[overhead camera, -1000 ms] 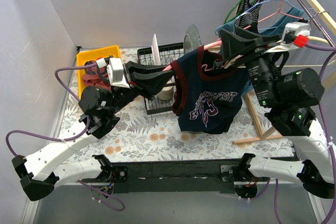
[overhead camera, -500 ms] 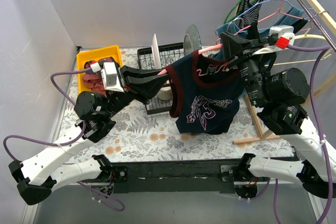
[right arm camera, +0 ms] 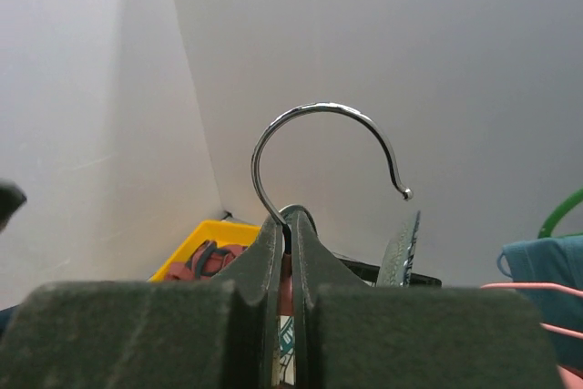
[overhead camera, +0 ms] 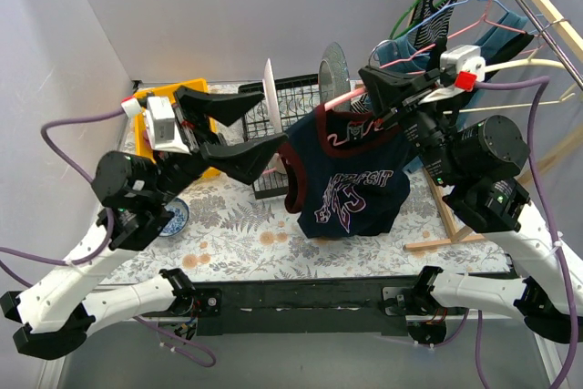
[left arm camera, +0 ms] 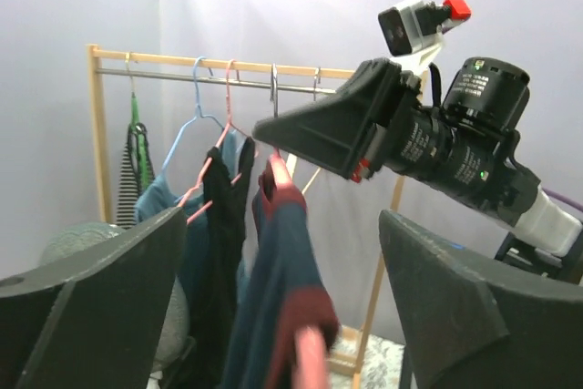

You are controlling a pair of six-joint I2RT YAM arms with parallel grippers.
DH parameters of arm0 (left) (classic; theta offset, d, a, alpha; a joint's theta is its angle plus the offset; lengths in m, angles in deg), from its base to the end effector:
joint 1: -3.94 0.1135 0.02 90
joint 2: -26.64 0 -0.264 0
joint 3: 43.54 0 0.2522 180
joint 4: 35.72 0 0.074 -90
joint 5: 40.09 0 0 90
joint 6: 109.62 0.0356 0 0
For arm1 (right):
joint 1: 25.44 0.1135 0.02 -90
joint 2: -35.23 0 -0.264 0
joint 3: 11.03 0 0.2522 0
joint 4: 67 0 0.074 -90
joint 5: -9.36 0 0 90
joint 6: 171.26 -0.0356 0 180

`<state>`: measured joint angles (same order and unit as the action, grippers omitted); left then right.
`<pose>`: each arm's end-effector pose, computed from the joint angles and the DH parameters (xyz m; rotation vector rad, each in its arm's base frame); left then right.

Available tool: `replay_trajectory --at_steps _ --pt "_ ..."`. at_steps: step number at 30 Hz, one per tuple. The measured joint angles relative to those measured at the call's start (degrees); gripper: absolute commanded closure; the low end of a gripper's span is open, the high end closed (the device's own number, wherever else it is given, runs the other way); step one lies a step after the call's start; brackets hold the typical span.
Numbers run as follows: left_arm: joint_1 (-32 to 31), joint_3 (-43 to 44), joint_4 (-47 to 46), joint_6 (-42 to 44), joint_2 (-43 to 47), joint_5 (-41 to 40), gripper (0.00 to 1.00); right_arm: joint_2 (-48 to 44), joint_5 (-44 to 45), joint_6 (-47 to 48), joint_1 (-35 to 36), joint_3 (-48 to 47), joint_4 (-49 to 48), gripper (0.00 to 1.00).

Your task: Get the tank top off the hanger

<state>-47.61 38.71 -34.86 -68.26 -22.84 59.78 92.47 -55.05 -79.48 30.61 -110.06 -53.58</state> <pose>0.0904 -0.1237 0.5083 0.2091 1.1514 -1.6613 0.1013 0.1229 0.5540 -0.1612 1.1364 0.6034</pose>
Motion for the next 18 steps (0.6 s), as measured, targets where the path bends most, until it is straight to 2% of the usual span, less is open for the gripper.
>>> replay_trajectory --at_steps 2,7,8,11,14,15,18 --pt "0.0 4.83 4.59 0.39 -1.22 -0.07 0.1 -0.15 -1.84 -0.11 0.0 0.37 0.94 0.99" --pt "0.0 9.16 14.1 0.42 -1.64 1.49 0.17 -1.55 -3.76 -0.66 0.11 3.54 2.32 0.99" --pt "0.0 10.19 16.44 0.5 -2.16 2.16 0.23 -1.64 -3.98 -0.94 0.11 3.85 2.64 0.99" --pt "0.0 13.51 22.77 0.5 -4.83 3.98 0.3 -1.64 -4.76 -1.7 0.17 4.37 3.3 0.99" --pt "0.0 16.09 28.41 -0.35 -8.07 6.1 0.44 -1.64 -5.7 -2.29 0.2 4.55 3.65 0.99" --pt "0.0 16.31 29.64 -0.87 -8.85 6.78 0.55 -1.68 -6.05 -2.49 0.2 4.57 3.65 0.99" --pt "0.0 16.39 34.07 -2.56 -10.69 8.63 0.72 -2.08 -6.69 -2.93 0.2 5.18 3.43 0.99"
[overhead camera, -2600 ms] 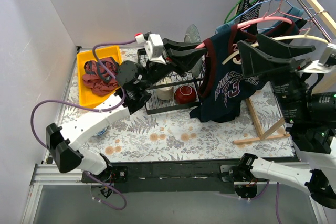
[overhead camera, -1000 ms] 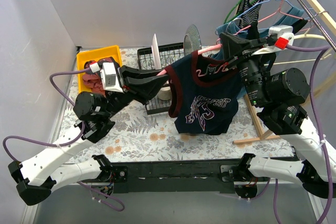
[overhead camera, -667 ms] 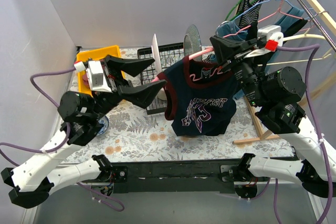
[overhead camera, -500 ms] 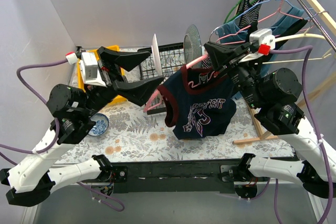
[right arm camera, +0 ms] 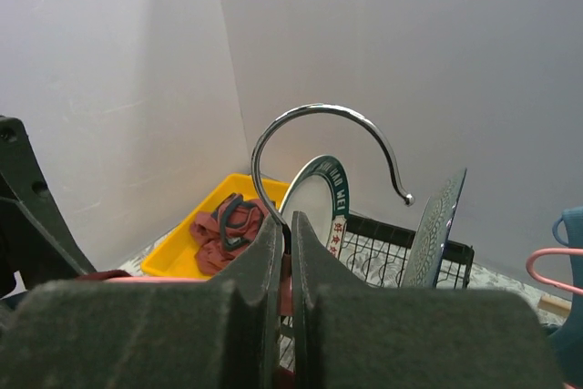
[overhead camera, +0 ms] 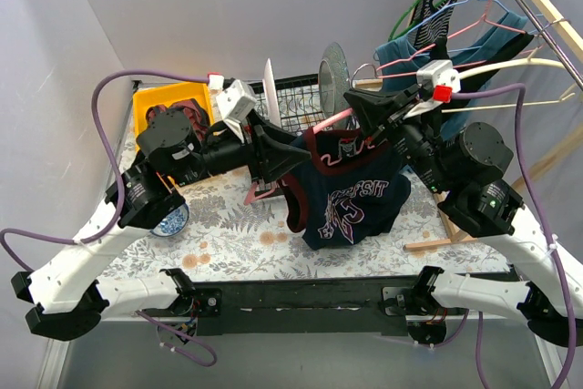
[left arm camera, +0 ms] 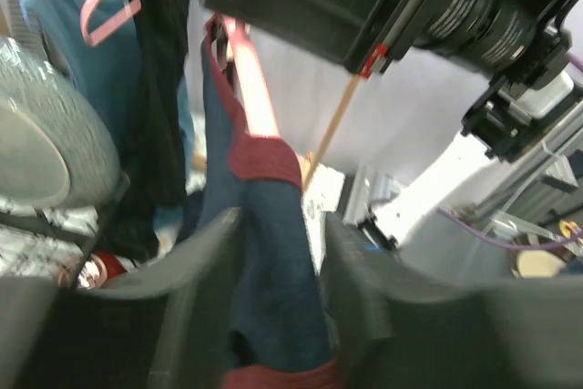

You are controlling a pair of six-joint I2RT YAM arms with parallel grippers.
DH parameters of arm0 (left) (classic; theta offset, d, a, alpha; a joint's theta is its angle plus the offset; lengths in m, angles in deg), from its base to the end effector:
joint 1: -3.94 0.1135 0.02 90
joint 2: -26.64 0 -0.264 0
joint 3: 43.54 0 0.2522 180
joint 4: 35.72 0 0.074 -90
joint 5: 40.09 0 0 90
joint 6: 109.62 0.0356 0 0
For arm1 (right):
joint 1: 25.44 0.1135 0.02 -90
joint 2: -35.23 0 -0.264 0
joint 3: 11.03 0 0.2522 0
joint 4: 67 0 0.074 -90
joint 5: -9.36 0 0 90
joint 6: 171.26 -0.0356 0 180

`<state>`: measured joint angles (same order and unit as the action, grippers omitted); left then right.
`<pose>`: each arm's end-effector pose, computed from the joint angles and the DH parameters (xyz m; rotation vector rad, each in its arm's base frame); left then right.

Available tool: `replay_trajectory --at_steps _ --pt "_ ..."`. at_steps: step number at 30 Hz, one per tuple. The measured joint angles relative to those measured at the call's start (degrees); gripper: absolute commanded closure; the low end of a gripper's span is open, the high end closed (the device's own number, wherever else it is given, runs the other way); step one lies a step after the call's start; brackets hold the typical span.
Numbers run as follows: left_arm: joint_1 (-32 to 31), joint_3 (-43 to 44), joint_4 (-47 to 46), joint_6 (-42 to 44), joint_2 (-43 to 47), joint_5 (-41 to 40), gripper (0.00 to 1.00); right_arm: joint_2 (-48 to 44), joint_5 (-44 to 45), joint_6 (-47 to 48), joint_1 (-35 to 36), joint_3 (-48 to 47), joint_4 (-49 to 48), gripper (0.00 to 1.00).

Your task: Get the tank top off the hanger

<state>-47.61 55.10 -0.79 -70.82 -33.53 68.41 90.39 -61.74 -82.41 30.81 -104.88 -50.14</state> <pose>0.1116 -0.1587 0.5061 0.3068 1.7394 -1.6233 0.1018 0.1316 0.5279 -0.2941 1.2037 0.6782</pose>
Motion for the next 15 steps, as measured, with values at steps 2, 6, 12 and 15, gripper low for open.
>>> replay_trajectory --at_steps 2,6,12,15 --pt "0.0 0.0 1.99 -0.66 -0.11 0.09 0.71 -0.33 -0.07 -0.22 0.0 0.7 0.07 0.99" --pt "0.0 0.02 3.41 -1.25 1.46 -1.2 0.44 -0.44 -0.5 -0.61 0.02 1.25 0.0 0.99" --pt "0.0 1.2 4.11 -1.73 4.44 -2.03 0.7 -0.48 -0.87 -0.59 0.02 1.25 -0.02 0.99" --pt "0.0 1.77 4.57 -1.27 4.9 -2.23 0.84 -0.48 -0.85 -0.57 0.02 1.25 -0.02 0.99"
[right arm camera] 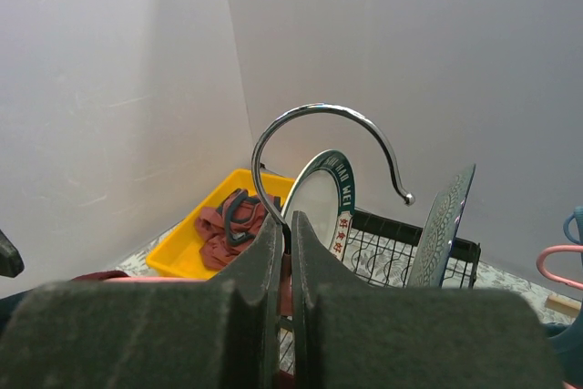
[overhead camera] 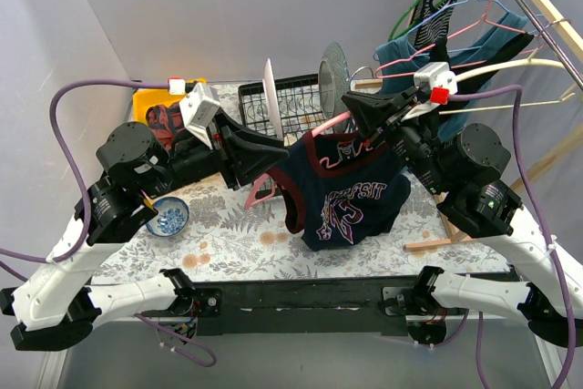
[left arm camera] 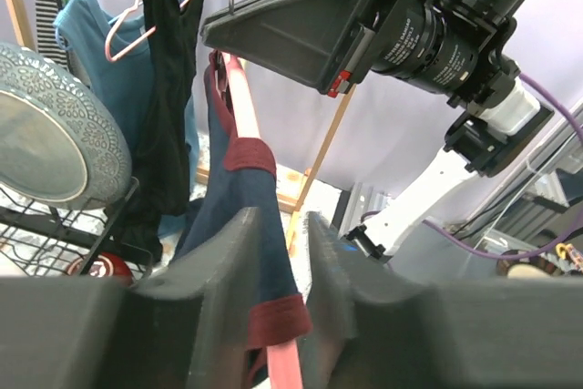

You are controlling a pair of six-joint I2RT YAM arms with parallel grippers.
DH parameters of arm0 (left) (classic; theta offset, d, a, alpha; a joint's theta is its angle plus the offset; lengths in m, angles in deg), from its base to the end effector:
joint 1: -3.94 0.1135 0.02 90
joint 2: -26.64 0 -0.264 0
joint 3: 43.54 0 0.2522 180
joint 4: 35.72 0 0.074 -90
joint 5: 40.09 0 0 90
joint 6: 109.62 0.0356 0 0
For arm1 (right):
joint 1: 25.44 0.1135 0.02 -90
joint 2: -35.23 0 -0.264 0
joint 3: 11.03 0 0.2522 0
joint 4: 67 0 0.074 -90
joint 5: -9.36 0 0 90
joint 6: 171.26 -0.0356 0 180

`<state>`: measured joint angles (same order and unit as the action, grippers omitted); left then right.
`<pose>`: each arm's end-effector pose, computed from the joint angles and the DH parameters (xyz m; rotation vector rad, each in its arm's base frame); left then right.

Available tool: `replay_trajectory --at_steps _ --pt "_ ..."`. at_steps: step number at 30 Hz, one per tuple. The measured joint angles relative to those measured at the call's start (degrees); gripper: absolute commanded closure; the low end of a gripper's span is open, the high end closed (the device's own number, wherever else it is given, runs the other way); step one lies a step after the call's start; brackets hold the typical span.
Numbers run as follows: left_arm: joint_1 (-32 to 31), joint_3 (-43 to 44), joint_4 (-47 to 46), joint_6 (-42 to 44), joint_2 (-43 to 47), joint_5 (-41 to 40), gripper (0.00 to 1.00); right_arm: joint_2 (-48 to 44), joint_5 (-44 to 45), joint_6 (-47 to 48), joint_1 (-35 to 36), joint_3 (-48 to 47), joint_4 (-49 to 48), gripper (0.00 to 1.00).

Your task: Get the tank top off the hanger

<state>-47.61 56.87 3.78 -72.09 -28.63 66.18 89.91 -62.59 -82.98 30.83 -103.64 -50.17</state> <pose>0.0887 -0.1277 0.5199 0.2545 1.7021 -1.6282 0.1019 0.1327 0.5228 -0.3076 1.2123 0.6917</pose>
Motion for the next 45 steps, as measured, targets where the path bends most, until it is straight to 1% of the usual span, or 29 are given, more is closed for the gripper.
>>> replay_trajectory --at_steps 2,3,5,6,9,11,12,13,15,26,29,35,41,45 --pt "0.0 0.09 0.26 0.2 0.0 -0.2 0.86 0.0 0.0 0.0 0.0 0.0 0.0 0.99" --pt "0.0 0.09 0.52 0.39 -0.04 -0.17 0.82 0.0 0.0 0.0 0.0 0.0 0.0 0.99" --pt "0.0 0.09 1.11 0.66 -0.33 -0.15 0.67 0.0 0.0 0.0 0.0 0.0 0.0 0.99" --pt "0.0 0.09 1.22 0.79 -0.48 -0.13 0.63 0.0 0.0 0.0 0.0 0.0 0.0 0.99" --pt "0.0 0.09 1.62 0.63 -0.79 -0.28 0.63 0.0 0.0 0.0 0.0 0.0 0.0 0.99" --pt "0.0 0.09 1.99 0.61 -0.81 -0.5 0.71 0.0 0.0 0.0 0.0 0.0 0.0 0.99" --pt "0.0 0.09 2.21 0.63 -0.81 -0.63 0.77 0.0 0.0 0.0 0.0 0.0 0.0 0.99" --pt "0.0 0.09 2.36 0.55 -0.83 -0.68 0.88 0.0 0.0 0.0 0.0 0.0 0.0 0.99" --pt "0.0 0.09 2.62 0.57 -0.96 -0.63 1.0 0.0 0.0 0.02 0.0 0.0 0.0 0.99" --pt "0.02 0.2 2.71 1.05 -1.03 -0.83 1.0 -1.42 1.31 0.44 0.0 1.99 -0.24 0.99" --pt "0.0 0.09 3.15 1.09 -0.52 -2.27 1.0 -1.95 2.1 0.46 0.0 2.6 -0.87 0.99" --pt "0.0 -0.98 5.64 2.03 4.04 -8.17 1.0 -3.04 5.79 0.7 0.04 2.64 -2.36 0.99" --pt "0.0 -1.03 8.44 3.02 9.31 -14.84 1.0 -4.42 9.49 1.68 0.24 2.67 -5.55 0.99" --pt "-0.04 -1.03 10.14 3.13 11.15 -19.39 1.0 -5.68 11.32 1.92 0.44 2.86 -8.04 0.99"
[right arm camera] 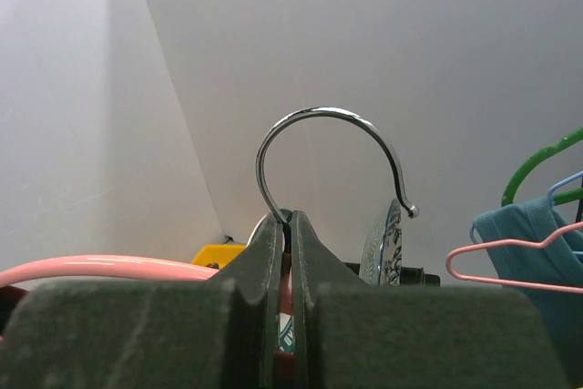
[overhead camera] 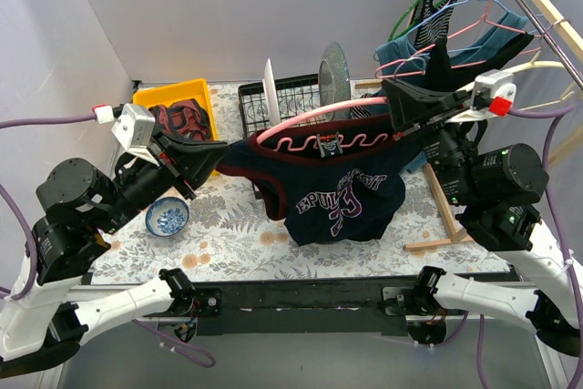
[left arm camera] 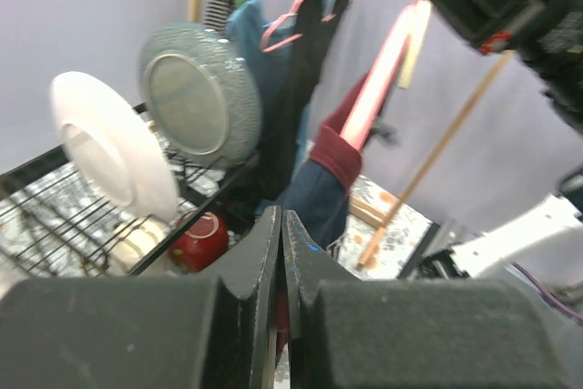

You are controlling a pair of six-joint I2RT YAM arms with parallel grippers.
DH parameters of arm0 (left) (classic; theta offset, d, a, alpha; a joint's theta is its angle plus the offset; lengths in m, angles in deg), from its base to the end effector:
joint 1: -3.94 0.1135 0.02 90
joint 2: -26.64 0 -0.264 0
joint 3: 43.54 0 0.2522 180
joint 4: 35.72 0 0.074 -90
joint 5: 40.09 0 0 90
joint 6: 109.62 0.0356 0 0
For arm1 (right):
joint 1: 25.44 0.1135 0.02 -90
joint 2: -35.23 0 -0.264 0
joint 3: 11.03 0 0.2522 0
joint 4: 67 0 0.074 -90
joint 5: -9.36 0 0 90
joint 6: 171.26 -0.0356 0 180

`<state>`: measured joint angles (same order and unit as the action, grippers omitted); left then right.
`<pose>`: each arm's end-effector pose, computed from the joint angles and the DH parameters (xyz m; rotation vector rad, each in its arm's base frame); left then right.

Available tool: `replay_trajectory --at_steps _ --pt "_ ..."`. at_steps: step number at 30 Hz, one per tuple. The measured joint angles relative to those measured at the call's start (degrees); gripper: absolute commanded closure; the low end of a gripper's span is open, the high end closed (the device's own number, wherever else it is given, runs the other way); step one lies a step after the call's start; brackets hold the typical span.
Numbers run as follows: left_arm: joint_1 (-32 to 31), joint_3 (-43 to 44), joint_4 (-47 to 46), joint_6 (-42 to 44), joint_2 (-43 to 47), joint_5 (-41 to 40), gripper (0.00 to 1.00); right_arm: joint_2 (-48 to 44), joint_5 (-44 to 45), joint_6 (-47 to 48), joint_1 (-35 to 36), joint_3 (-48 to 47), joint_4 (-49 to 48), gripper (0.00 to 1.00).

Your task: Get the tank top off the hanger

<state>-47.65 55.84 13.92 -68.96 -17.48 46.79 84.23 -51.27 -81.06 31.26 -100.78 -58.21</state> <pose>0.0532 -0.0640 0.5153 -0.0170 1.6345 -1.3619 0.0843 0.0965 0.5330 -0.0614 1.1102 0.6257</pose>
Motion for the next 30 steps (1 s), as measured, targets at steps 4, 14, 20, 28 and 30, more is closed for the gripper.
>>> replay_trajectory --at_steps 4,14,20,28,30 --pt "-0.02 0.0 1.75 -0.28 -0.55 -5.4 1.0 -0.76 1.29 0.04 0.04 0.02 -1.66 0.99" --pt "-0.07 -1.03 1.4 -0.59 -1.01 -8.5 1.0 -1.4 1.79 -3.02 0.04 2.54 -5.07 0.99" --pt "-0.07 -1.36 1.2 -0.76 0.2 -10.01 1.0 -0.37 1.81 -4.74 0.04 2.56 -5.77 0.99" --pt "-0.17 1.18 3.85 -1.03 0.31 -12.72 1.0 -1.51 2.03 -5.01 0.04 2.82 -8.39 0.99" --pt "-0.17 1.57 4.46 -1.05 0.33 -13.46 1.0 -2.21 2.01 -5.42 0.04 2.82 -9.73 0.99"
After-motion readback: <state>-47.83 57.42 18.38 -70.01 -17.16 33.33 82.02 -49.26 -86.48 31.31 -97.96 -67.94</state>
